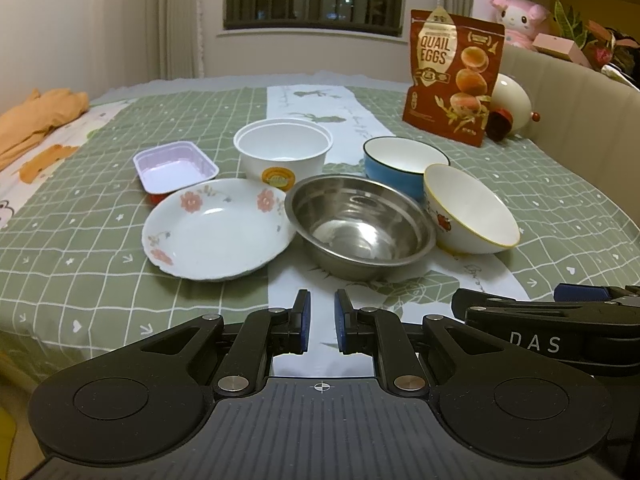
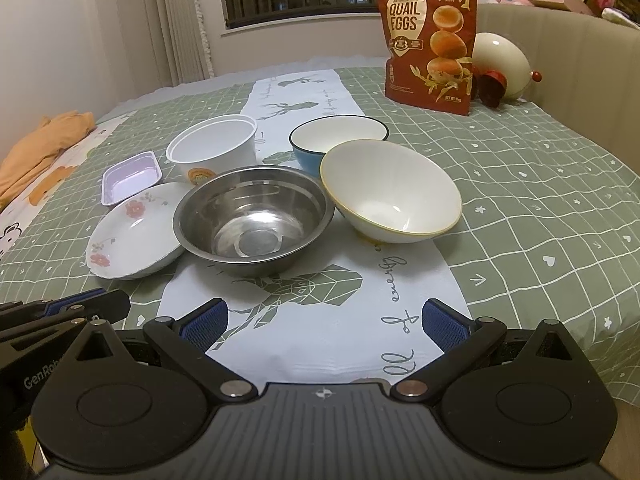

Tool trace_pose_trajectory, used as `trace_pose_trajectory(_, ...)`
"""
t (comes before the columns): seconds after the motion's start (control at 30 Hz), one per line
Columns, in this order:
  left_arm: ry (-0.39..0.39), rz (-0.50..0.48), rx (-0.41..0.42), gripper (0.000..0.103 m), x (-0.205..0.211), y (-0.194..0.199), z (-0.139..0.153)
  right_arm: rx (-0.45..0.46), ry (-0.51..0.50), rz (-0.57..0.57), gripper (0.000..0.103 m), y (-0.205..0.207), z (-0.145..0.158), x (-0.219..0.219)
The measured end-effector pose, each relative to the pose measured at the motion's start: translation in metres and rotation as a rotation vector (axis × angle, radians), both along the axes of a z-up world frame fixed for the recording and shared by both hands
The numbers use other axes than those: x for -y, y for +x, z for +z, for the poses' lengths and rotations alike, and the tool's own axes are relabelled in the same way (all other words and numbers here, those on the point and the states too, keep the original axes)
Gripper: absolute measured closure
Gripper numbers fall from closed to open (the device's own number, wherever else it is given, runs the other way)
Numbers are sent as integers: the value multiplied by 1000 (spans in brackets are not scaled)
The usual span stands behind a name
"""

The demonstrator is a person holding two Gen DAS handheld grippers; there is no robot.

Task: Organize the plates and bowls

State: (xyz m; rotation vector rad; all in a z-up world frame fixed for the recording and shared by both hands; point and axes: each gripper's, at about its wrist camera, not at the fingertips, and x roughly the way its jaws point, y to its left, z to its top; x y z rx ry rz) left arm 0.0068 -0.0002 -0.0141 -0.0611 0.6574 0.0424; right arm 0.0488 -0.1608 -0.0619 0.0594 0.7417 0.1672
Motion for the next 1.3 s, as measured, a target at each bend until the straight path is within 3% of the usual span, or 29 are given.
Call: trace_pose_trajectory(1.3, -19, 17, -14, 89, -5, 5, 2, -1, -4, 4, 0, 2, 3, -3)
